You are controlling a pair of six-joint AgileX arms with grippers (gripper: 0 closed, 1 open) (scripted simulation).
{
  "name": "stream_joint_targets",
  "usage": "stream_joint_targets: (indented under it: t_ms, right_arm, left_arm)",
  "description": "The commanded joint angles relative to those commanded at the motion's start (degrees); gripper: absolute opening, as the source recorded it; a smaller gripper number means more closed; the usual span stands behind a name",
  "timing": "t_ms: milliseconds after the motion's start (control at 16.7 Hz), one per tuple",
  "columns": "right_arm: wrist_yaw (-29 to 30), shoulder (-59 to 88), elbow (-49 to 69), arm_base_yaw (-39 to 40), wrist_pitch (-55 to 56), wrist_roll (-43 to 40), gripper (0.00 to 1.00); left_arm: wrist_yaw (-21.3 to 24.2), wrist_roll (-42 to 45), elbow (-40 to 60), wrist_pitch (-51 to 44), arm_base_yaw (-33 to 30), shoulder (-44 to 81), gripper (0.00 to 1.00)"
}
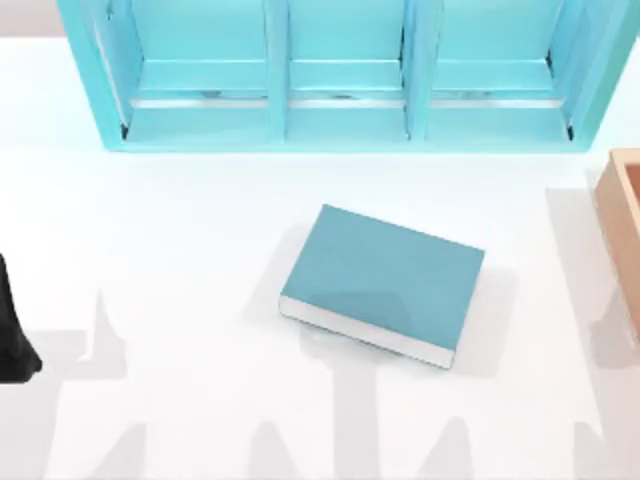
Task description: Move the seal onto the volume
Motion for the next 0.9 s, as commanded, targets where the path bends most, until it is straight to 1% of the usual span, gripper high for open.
stream_joint_targets:
  t_ms: [240,660,900]
  right_arm:
    - [-0.1,20.1,17.2,-3.0,-14.3,-3.0,1.0]
    - [0.0,63.2,49.8,-9.1,-41.9,-9.0,1.0]
    - [0.1,81.8,64.9,-11.9,-54.1,-11.6,1.0]
  left_arm:
    - [0.0,0.0,0.0,0.0,0.0,0.0,1.0]
    - [0.0,0.0,0.0,0.0,0.0,0.0,1.0]
    - [0.0,0.0,0.0,0.0,0.0,0.0,1.0]
